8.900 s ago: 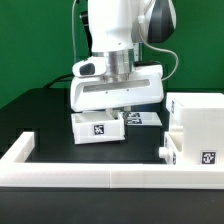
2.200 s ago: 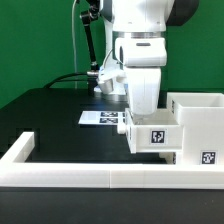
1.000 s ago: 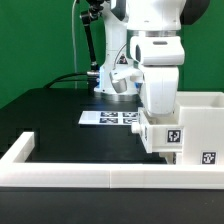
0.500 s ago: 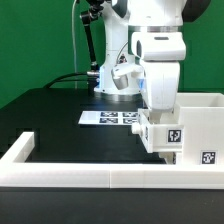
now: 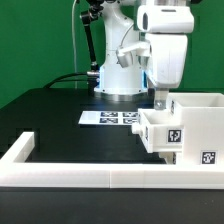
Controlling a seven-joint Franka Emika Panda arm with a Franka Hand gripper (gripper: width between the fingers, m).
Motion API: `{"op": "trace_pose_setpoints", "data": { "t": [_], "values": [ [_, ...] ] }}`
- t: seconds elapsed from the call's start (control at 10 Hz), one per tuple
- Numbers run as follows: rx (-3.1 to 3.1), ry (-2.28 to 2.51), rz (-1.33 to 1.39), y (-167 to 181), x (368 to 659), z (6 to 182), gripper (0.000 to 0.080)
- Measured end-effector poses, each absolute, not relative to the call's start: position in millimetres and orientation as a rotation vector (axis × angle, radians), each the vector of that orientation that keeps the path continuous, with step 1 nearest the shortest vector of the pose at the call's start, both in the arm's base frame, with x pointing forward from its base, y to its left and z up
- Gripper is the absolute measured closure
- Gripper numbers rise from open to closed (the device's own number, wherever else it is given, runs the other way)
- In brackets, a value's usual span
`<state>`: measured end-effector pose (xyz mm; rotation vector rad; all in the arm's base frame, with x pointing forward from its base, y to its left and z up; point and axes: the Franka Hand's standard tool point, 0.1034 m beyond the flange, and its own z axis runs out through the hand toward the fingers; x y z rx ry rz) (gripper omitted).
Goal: Assemble drawer
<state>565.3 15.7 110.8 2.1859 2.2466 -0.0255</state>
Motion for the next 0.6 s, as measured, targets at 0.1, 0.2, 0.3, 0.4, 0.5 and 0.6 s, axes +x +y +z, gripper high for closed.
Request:
{"op": "trace_pose_setpoints", "data": {
  "t": [0.1, 0.2, 0.3, 0.4, 0.5, 0.6],
  "values": [
    [2.151, 2.275, -0.033, 2.9, 572.2, 116.1, 0.0151],
    [2.147, 2.276, -0.033, -7.4, 577.2, 117.7, 0.0151],
    [2.131, 2.290, -0.031, -15.3, 579.3, 117.3, 0.0151],
    [2.133, 2.292, -0.031, -14.6, 578.4, 116.6, 0.0151],
    [2.130, 2.298, -0.030, -17.3, 578.0, 116.0, 0.0151],
    [2.130, 2.298, -0.031, -17.0, 578.0, 115.8, 0.0151]
  ]
}}
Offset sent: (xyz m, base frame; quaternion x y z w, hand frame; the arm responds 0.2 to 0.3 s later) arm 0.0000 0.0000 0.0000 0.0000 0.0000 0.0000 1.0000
